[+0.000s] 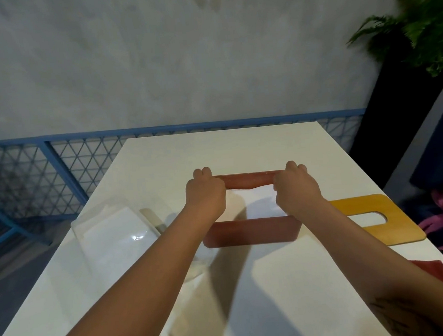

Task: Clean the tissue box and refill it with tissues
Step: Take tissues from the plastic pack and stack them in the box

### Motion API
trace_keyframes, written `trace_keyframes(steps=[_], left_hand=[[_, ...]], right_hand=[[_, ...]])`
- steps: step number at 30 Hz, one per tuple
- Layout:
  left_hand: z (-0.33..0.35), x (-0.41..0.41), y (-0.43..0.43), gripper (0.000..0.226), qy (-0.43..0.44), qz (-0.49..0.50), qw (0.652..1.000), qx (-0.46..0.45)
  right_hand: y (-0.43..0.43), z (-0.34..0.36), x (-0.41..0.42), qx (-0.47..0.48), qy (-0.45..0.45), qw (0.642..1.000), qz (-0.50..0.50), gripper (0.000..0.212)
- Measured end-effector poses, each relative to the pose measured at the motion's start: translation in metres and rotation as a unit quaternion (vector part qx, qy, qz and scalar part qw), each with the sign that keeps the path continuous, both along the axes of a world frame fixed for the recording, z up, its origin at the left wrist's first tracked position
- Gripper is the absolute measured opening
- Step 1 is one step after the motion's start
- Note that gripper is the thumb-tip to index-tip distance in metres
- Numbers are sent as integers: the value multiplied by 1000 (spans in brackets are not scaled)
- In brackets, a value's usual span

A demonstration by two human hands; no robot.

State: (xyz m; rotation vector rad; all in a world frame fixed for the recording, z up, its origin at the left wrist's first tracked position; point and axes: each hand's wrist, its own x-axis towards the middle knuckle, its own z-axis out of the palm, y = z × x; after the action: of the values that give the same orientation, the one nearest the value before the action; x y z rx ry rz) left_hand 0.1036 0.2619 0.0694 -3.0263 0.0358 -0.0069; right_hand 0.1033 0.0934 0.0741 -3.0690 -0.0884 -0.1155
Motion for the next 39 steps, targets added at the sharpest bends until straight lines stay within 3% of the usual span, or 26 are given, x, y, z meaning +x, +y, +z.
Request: trace_keyframes(steps=[4, 10, 14, 22, 29, 34, 39], left_hand=[[4, 3, -3, 33, -50, -55, 997, -2], [8, 15, -8, 49, 151, -32, 988, -28], [5, 16, -10, 38, 180, -41, 983, -13], [-6, 25, -13, 24, 201, -47, 978, -10], [0, 25, -15, 31, 231, -29, 972, -20], [0, 16, -12, 37, 186, 11, 980, -71], [3, -4, -12, 31, 34, 23, 990, -135]], right_hand=[[5, 11, 4, 34, 45, 998, 40, 19], [12, 8, 9, 20, 149, 984, 93, 35], [13, 11, 7, -29, 218, 970, 107, 44], [13, 7, 13, 12, 243, 964, 104, 57], [17, 4, 17, -18, 235, 965, 114, 37], [9, 7, 9, -12, 209, 969, 131, 36], [0, 7, -1, 48, 127, 983, 122, 32]])
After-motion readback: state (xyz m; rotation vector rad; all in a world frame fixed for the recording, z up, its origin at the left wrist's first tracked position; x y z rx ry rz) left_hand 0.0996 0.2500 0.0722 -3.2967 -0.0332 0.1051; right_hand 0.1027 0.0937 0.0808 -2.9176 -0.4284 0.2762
